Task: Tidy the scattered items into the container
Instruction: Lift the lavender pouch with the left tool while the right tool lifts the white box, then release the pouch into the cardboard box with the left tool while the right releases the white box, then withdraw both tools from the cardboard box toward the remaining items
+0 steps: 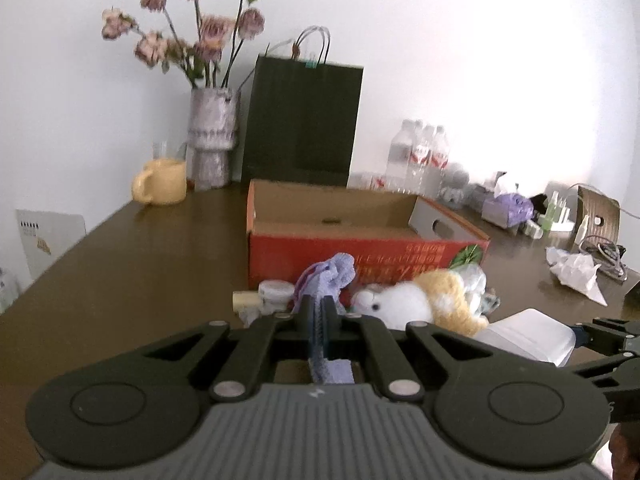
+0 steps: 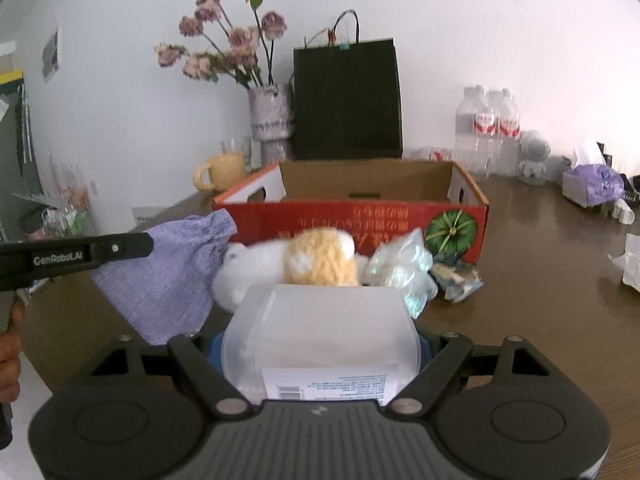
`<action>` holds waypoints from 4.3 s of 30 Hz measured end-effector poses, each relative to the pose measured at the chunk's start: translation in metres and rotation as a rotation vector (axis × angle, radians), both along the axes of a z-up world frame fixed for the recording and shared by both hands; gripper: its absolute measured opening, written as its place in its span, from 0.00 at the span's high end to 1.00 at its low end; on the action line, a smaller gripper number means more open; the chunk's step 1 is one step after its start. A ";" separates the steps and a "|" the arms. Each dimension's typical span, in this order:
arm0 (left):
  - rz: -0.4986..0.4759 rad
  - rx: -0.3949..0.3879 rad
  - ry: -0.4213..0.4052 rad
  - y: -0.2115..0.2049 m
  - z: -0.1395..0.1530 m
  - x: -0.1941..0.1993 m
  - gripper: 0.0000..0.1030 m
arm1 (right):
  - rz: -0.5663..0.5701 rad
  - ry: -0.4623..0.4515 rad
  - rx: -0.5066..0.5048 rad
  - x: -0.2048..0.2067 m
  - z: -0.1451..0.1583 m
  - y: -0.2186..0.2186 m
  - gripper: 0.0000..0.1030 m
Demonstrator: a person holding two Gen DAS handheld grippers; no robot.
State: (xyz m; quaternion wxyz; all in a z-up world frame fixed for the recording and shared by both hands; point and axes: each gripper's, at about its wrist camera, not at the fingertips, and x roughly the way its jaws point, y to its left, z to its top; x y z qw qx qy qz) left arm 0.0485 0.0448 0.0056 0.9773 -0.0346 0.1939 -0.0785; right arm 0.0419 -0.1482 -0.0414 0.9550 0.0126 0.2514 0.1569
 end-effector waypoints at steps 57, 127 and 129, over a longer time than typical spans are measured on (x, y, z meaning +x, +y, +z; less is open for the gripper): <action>-0.082 -0.126 -0.083 0.014 0.076 0.101 0.88 | 0.015 -0.140 0.078 0.094 0.071 -0.025 0.21; -0.009 0.001 0.147 0.004 0.017 0.065 0.00 | 0.055 0.134 0.014 0.077 0.044 -0.055 0.00; -0.004 -0.007 0.148 0.002 0.006 0.050 0.00 | 0.042 0.128 0.035 0.063 0.035 -0.057 0.00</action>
